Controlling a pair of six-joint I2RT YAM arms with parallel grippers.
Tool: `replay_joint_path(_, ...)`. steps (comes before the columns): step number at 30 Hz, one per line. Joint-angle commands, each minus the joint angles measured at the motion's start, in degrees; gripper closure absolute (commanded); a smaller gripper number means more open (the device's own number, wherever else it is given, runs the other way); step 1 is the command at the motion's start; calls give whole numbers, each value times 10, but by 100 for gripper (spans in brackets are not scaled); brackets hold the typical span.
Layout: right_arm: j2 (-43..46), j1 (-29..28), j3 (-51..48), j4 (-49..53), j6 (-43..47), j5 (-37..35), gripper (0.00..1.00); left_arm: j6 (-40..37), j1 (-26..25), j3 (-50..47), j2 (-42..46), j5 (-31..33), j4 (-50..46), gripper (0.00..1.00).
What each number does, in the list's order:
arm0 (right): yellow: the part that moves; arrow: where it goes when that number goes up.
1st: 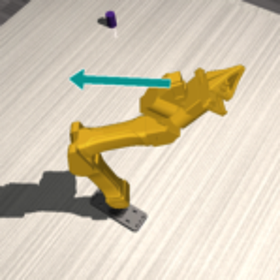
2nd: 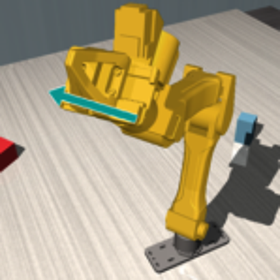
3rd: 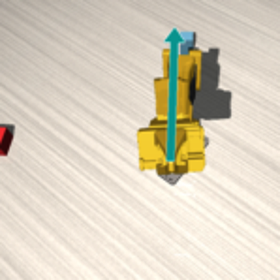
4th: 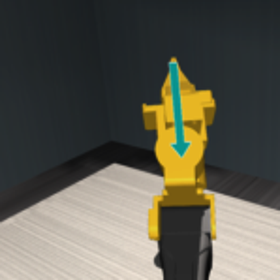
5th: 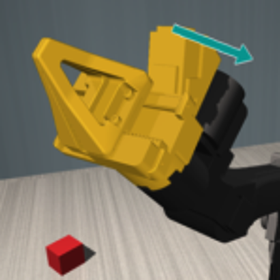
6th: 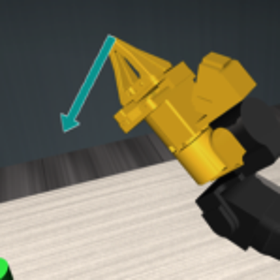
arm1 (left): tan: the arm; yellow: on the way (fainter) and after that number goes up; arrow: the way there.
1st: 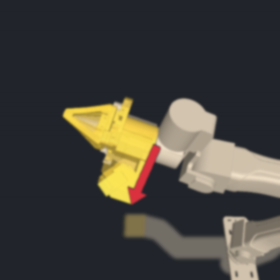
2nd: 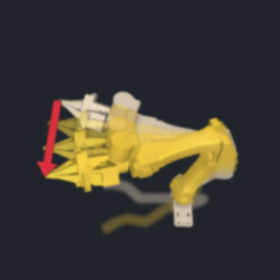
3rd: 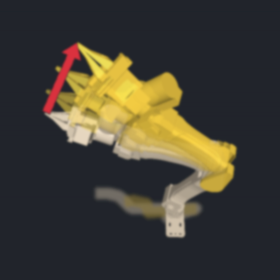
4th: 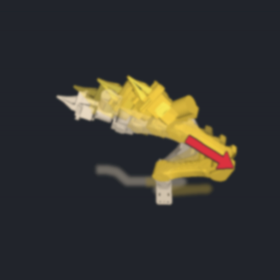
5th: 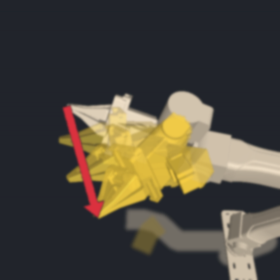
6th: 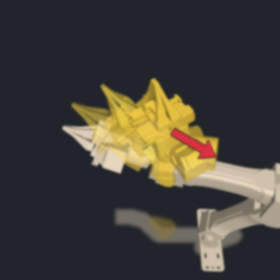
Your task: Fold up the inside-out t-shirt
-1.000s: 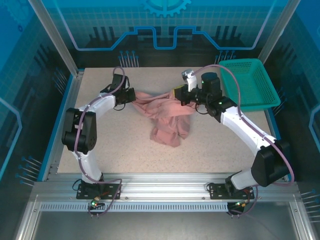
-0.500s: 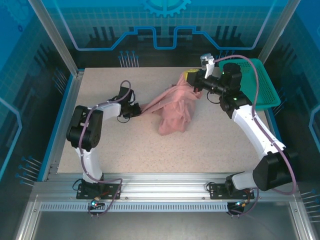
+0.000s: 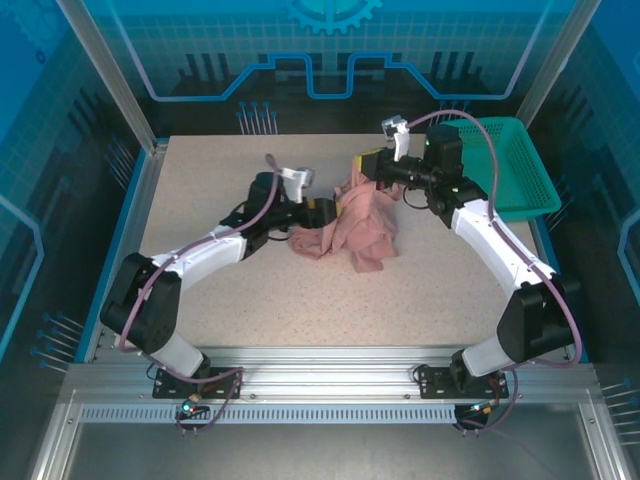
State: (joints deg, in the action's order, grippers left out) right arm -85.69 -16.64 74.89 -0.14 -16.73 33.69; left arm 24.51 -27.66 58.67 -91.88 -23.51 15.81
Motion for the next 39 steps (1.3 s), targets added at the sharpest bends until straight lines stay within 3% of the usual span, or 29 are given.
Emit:
replay_joint_path(1, 0, -8, 59, 0, -12, 9, 100, -32, -20, 18, -32, -20, 24, 38)
replay_joint_path(4, -8, -11, 99, 26, -35, -17, 100, -9, -29, -2, -39, -14, 67, 76)
replay_joint_path(6, -19, -11, 135, 62, -57, -55, 100, 4, -39, -44, -24, -4, 125, 89)
replay_joint_path(9, -49, -11, 201, 105, -101, -81, 100, -23, -73, -98, 6, 23, 174, 92)
replay_joint_path(13, -85, -18, 271, 114, -143, -78, 100, -98, -135, -121, 18, 53, 165, 92)
replay_joint_path(15, -94, -19, 296, 127, -143, -68, 100, -116, -150, -127, 7, 52, 157, 87)
replay_joint_path(18, -84, -16, 295, 155, -107, -60, 100, -120, -150, -157, 5, 54, 167, 57)
replay_joint_path(21, -68, -8, 264, 173, -52, -7, 100, -119, -139, -192, 38, 54, 173, 44)
replay_joint_path(24, -48, -1, 213, 195, 18, 41, 100, -82, -97, -220, 81, 29, 183, 39)
replay_joint_path(28, -28, 7, 166, 226, 94, 82, 100, 14, -5, -247, 123, -27, 223, 31)
replay_joint_path(31, -19, 12, 145, 224, 111, 97, 100, 46, 40, -206, 122, -20, 146, 23)
replay_joint_path(34, -18, 13, 138, 215, 112, 110, 100, 37, 60, -133, 75, -24, 64, 22)
replay_joint_path(39, -25, 13, 145, 214, 105, 110, 100, 38, 67, -61, -2, -46, 34, 24)
